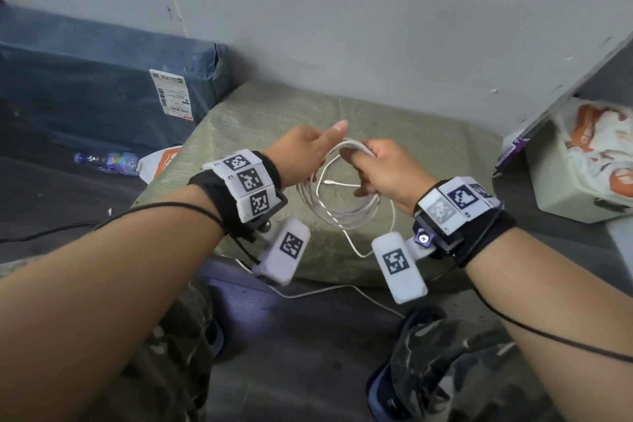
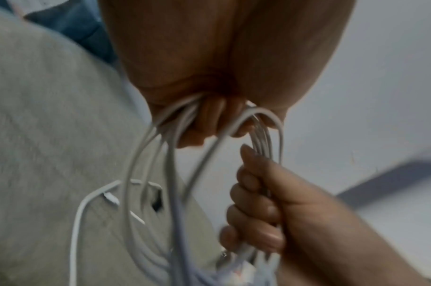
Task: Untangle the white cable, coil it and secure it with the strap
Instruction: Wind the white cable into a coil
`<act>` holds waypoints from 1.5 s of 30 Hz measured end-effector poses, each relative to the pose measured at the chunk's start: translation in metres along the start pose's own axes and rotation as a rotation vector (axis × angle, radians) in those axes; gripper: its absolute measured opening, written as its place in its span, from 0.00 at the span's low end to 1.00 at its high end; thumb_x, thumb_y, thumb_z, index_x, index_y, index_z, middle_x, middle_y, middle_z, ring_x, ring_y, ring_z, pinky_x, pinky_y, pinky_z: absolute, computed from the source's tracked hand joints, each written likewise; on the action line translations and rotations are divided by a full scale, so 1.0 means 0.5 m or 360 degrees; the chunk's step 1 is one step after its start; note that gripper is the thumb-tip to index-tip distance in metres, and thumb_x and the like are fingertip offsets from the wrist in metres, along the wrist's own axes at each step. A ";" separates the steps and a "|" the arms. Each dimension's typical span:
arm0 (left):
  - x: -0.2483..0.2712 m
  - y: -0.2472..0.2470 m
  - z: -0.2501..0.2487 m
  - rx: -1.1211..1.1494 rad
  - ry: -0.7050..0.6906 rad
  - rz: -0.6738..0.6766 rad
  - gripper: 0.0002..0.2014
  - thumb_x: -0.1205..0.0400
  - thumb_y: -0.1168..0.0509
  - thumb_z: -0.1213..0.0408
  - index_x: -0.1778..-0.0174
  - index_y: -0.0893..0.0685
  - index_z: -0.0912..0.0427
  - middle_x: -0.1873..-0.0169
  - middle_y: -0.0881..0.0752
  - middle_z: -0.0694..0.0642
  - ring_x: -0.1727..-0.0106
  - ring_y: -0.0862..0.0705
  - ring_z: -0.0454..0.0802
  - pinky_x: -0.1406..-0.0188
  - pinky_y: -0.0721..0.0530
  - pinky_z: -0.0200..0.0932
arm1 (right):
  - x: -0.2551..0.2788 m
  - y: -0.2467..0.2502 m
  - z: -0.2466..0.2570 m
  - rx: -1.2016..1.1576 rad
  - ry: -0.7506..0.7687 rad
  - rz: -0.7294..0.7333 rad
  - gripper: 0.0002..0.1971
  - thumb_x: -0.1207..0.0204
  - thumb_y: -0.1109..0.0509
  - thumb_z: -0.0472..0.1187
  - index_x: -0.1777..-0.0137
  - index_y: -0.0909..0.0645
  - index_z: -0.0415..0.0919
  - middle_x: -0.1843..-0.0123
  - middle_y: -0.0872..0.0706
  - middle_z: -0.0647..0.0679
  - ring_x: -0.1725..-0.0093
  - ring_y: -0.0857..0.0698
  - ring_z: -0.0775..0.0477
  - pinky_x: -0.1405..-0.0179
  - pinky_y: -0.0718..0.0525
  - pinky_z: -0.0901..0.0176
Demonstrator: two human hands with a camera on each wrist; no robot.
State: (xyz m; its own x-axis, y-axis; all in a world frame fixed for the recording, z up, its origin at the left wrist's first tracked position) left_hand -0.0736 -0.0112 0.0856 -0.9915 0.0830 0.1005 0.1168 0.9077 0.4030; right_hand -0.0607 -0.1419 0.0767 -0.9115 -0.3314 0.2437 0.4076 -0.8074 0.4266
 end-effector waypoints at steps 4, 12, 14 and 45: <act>0.009 -0.015 0.009 -0.0243 0.0079 0.0239 0.35 0.22 0.47 0.31 0.64 0.16 0.63 0.70 0.13 0.58 0.67 0.16 0.52 0.54 0.16 0.50 | 0.005 -0.009 0.012 0.0742 0.0055 -0.0009 0.16 0.18 0.42 0.50 0.50 0.18 0.41 0.63 0.15 0.45 0.72 0.15 0.46 0.71 0.18 0.55; 0.025 -0.032 -0.001 0.0745 0.0265 0.0362 0.13 0.15 0.40 0.56 0.64 0.24 0.59 0.85 0.31 0.45 0.85 0.34 0.41 0.79 0.24 0.36 | -0.003 0.010 -0.009 0.0075 -0.0060 -0.0166 0.11 0.24 0.31 0.43 0.57 0.17 0.34 0.78 0.23 0.48 0.81 0.22 0.50 0.72 0.17 0.57; 0.021 -0.014 -0.004 0.0908 0.0273 0.0259 0.15 0.15 0.41 0.55 0.67 0.27 0.56 0.84 0.35 0.44 0.85 0.38 0.40 0.84 0.30 0.35 | 0.000 0.010 -0.016 -0.0270 -0.0140 -0.0090 0.10 0.26 0.29 0.40 0.53 0.18 0.32 0.82 0.23 0.49 0.81 0.22 0.48 0.64 0.17 0.49; 0.027 0.060 0.027 0.1161 0.0447 -0.0603 0.22 0.24 0.34 0.46 0.77 0.32 0.53 0.88 0.37 0.47 0.85 0.41 0.47 0.71 0.30 0.44 | 0.045 -0.053 0.066 0.0767 0.0517 0.0240 0.21 0.26 0.37 0.63 0.64 0.20 0.45 0.67 0.18 0.48 0.66 0.19 0.51 0.63 0.21 0.51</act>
State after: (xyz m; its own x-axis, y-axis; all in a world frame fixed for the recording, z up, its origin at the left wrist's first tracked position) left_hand -0.0842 0.0226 0.0870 -0.8939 -0.2953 0.3373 -0.3797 0.8988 -0.2193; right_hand -0.0902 -0.1119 0.0997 -0.7808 -0.6188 0.0861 0.4440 -0.4527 0.7732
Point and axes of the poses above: each hand's wrist, its own x-axis away from the middle knuckle, its own y-axis out of the back of the hand, z = x × y, the point moved 7 cm from there along -x, towards the middle knuckle
